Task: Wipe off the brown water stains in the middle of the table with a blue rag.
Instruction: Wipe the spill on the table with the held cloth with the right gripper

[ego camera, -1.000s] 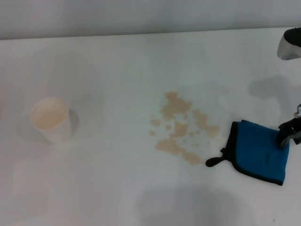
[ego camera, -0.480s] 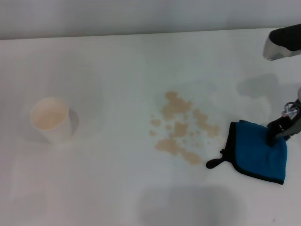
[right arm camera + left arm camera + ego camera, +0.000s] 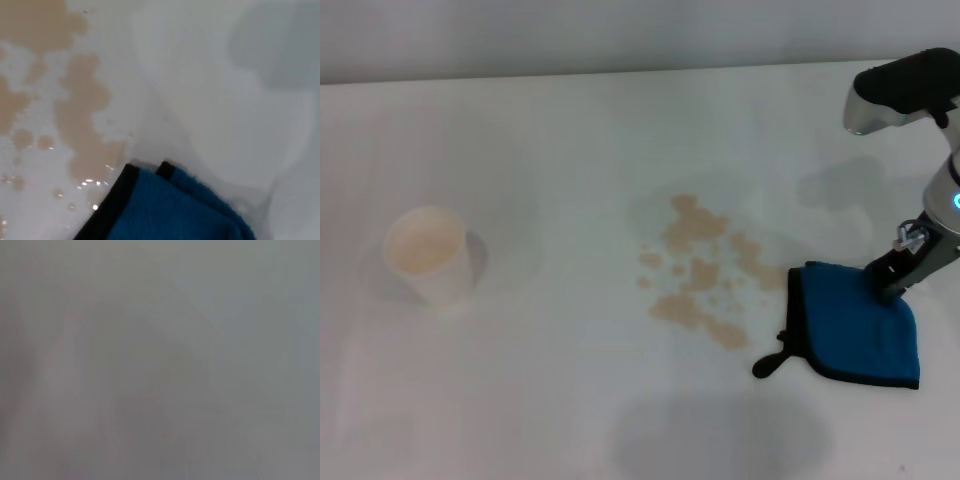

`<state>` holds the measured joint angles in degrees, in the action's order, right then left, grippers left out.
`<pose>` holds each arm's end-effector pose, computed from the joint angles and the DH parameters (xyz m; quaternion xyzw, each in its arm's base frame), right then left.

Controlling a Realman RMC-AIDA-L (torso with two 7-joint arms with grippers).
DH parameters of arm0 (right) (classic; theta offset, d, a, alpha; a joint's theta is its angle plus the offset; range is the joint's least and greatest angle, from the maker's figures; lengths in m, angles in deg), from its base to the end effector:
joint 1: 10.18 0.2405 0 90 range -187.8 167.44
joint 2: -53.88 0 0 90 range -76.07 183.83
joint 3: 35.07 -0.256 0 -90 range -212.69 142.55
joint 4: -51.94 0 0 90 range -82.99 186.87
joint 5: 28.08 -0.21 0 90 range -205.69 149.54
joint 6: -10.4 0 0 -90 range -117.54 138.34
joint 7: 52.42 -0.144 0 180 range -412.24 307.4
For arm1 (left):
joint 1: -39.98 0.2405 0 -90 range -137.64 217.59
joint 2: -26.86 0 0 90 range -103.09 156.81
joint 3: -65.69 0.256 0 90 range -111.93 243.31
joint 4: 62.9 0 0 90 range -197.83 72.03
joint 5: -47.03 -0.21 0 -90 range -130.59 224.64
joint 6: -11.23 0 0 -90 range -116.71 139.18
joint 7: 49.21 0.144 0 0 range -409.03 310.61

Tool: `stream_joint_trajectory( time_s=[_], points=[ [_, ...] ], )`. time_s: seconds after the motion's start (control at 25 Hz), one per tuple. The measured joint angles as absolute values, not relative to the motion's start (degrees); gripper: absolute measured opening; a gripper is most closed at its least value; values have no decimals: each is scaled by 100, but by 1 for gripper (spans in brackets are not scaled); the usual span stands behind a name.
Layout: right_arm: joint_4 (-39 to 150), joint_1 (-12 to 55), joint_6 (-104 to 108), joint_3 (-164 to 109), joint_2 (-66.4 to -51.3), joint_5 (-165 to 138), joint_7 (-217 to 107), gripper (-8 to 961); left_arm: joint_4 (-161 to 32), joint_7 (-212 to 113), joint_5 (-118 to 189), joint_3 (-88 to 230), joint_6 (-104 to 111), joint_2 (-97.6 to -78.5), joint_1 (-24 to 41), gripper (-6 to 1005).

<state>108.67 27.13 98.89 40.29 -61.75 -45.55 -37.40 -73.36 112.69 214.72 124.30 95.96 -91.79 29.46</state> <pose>0.2773 0.3509 0.0152 -0.7522 0.5457 -0.2961 0.2208 -0.3891 0.2433 0.0833 -0.5469 -0.1930 -0.3452 0.7379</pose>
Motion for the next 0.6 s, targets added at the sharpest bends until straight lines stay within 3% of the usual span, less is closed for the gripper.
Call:
stream_joint_trajectory(
  time_s=[0.28,0.6],
  points=[
    [10831,2908,9670,4296,-6179,-4940,-3604,74,-7336,11268,21472,12431,9597,-9171,2944,879],
    [10463,3367,9255,4583,-6181,-5254,-3458,72,-7360,11268,21472,12464,9608,-9183,2943,880]
  ],
)
